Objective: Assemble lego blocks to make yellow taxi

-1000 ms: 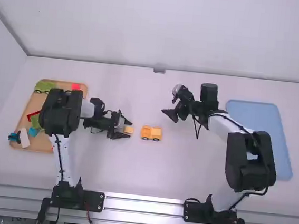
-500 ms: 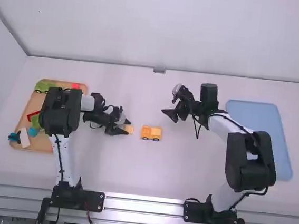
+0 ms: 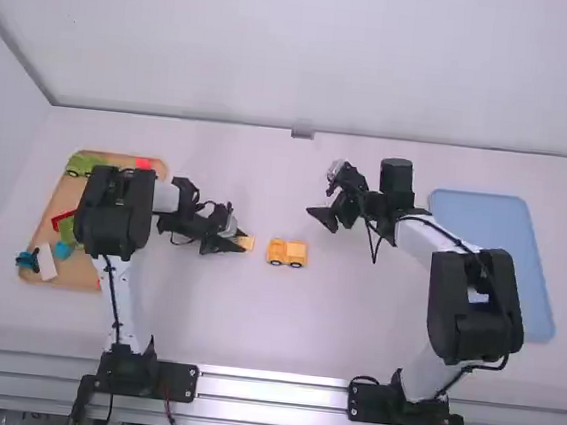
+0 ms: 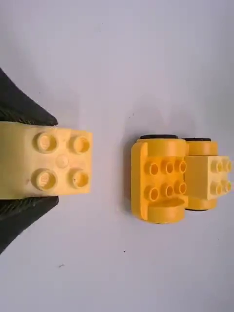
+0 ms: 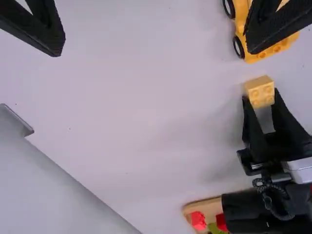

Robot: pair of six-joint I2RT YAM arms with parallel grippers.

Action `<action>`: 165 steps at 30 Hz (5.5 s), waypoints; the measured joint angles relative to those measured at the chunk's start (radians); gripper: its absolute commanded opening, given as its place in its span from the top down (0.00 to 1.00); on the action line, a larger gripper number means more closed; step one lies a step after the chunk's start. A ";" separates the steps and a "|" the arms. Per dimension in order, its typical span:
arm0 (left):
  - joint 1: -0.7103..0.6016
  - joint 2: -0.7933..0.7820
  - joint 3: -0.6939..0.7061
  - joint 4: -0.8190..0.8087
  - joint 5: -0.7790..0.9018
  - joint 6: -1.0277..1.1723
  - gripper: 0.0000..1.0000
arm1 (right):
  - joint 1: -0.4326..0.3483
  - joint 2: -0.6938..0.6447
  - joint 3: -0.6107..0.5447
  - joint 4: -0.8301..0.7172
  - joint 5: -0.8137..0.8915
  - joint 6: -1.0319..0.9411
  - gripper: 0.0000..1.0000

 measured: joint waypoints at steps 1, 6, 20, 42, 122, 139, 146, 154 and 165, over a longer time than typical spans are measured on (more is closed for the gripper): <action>0.000 0.000 0.000 -0.010 0.000 0.000 0.89 | 0.000 0.000 0.000 0.000 0.000 0.002 0.01; 0.000 -0.037 -0.021 -0.062 -0.042 -0.001 0.80 | 0.000 0.000 0.000 0.000 0.000 0.003 0.01; -0.051 -0.186 -0.084 0.002 -0.016 -0.025 0.96 | 0.000 0.000 0.000 -0.029 0.000 -0.003 0.01; -0.292 -0.298 -0.109 0.239 -0.177 -0.442 0.98 | 0.059 0.000 -0.246 0.004 -0.107 -0.331 0.01; -0.273 -0.212 -0.231 0.570 -0.038 -0.632 0.97 | 0.115 0.319 -0.114 0.063 -0.180 -0.398 0.78; -0.285 -0.213 -0.231 0.588 -0.063 -0.630 0.96 | 0.117 0.318 -0.108 0.059 -0.168 -0.410 0.78; -0.287 -0.215 -0.231 0.592 -0.071 -0.630 0.95 | 0.116 0.318 -0.108 0.059 -0.166 -0.410 0.78; -0.288 -0.215 -0.231 0.595 -0.074 -0.630 0.95 | 0.116 0.318 -0.108 0.059 -0.165 -0.409 0.78; -0.288 -0.217 -0.231 0.592 -0.075 -0.640 0.98 | 0.115 0.318 -0.102 0.044 -0.164 -0.419 0.77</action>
